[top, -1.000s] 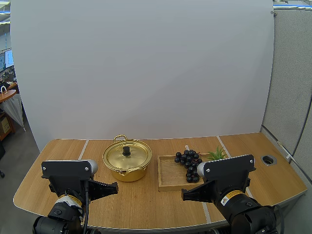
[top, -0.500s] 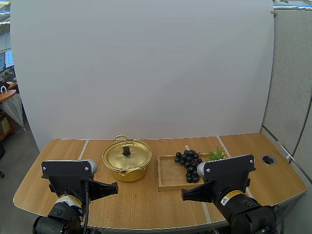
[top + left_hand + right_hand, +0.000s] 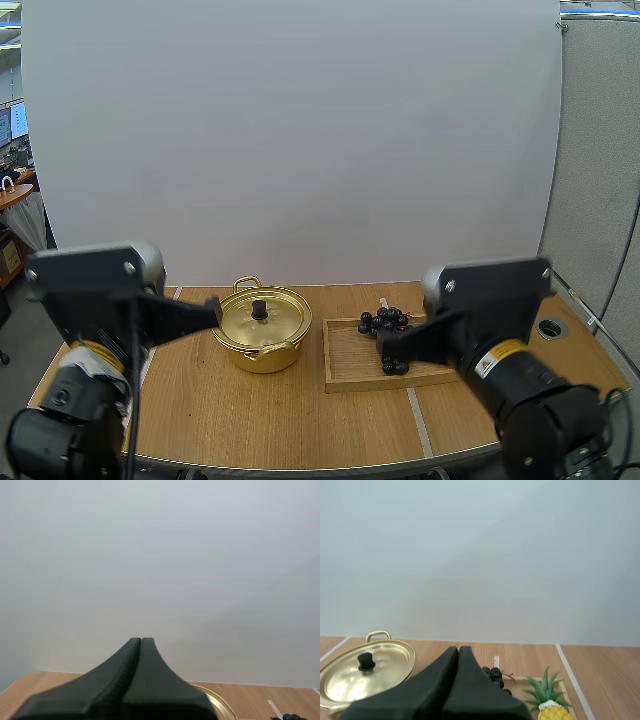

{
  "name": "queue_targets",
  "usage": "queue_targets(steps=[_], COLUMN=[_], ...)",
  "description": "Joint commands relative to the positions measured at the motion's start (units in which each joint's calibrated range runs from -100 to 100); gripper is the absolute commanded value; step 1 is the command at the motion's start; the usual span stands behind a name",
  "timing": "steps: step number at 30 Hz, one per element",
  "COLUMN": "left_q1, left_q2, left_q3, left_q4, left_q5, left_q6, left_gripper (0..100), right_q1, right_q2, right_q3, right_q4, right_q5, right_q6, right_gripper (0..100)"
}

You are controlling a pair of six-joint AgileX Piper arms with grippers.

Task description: Open the pot, put the grape inside, and close it

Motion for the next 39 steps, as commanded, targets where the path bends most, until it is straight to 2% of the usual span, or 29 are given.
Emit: queue_targets(steps=[1, 5, 10, 15, 21, 27, 39], left_q1=[0.01, 0.01, 0.01, 0.01, 0.01, 0.01, 0.01], left_q2=[0.0, 0.0, 0.0, 0.0, 5.98, 19.36, 43.81], left_q3=[-4.43, -10.01, -16.69, -18.86, -18.86, -19.88, -25.94], left_q4=[0.34, 0.34, 0.34, 0.19, -4.63, -8.72, -9.71], left_q5=[4.92, 13.64, 31.55, 34.59, 34.81, 31.32, 25.73], left_q6=[-0.69, -0.69, -0.59, 5.58, 10.55, 14.09, 14.97], left_gripper=[0, 0, 0, 0, 0, 0, 0], right_q1=[-0.23, -0.23, -0.23, -0.23, -0.23, -0.23, -0.23], right_q2=[-0.09, -0.09, -0.09, -0.09, 5.95, 19.36, 41.83], right_q3=[-4.97, -11.34, -18.01, -21.52, -24.37, -27.8, -31.67], right_q4=[-0.1, -0.1, -0.21, -0.32, -2.65, -2.78, -2.9], right_q5=[3.12, 15.07, 36.17, 46.06, 47.11, 46.5, 39.84], right_q6=[0.0, 0.0, -0.09, -0.09, -0.09, -0.09, -0.09], right_gripper=[0, 0, 0, 0, 0, 0, 0])
